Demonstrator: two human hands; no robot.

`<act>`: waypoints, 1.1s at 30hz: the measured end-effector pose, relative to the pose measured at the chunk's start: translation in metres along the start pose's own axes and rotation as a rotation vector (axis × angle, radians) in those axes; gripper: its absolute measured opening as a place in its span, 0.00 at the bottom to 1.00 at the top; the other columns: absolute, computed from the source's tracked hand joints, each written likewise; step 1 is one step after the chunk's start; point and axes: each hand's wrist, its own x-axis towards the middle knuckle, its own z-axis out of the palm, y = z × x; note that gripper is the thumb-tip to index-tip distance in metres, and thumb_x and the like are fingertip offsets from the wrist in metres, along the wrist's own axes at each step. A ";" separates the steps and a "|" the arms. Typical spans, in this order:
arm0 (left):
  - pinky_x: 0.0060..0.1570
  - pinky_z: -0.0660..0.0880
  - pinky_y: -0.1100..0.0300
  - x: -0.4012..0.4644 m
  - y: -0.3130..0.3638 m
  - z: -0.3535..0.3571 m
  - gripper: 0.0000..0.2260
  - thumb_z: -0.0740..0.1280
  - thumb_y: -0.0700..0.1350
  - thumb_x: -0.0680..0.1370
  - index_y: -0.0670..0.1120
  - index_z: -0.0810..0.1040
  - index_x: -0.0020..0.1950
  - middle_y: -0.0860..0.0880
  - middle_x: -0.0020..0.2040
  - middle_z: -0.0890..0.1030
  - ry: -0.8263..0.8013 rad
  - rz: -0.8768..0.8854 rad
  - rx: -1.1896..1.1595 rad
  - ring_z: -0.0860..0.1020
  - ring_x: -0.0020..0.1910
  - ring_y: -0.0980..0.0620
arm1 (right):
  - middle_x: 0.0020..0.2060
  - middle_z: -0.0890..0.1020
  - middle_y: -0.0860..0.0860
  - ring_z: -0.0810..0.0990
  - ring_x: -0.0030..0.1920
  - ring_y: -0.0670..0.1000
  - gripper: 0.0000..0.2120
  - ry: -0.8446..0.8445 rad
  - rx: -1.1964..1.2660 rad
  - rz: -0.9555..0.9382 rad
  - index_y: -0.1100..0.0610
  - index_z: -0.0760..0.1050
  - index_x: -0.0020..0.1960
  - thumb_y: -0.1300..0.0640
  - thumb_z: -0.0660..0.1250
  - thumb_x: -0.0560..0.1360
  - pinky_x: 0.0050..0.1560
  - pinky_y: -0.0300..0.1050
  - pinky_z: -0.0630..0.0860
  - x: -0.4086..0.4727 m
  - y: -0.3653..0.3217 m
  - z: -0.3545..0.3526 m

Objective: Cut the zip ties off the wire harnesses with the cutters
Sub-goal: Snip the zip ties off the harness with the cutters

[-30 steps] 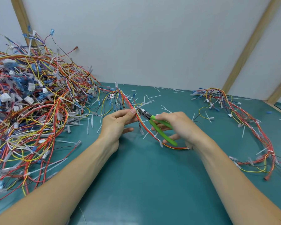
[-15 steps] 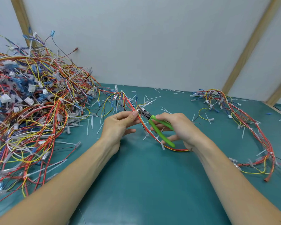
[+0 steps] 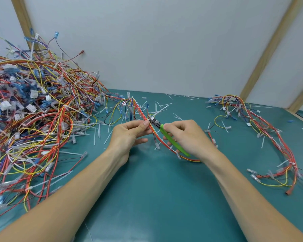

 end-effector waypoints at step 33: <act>0.38 0.81 0.61 -0.002 -0.003 0.005 0.05 0.74 0.44 0.77 0.43 0.84 0.47 0.46 0.44 0.87 -0.007 0.066 0.021 0.86 0.46 0.51 | 0.40 0.87 0.52 0.83 0.34 0.47 0.17 -0.046 0.026 -0.015 0.57 0.78 0.41 0.45 0.67 0.82 0.40 0.47 0.79 -0.002 -0.004 -0.003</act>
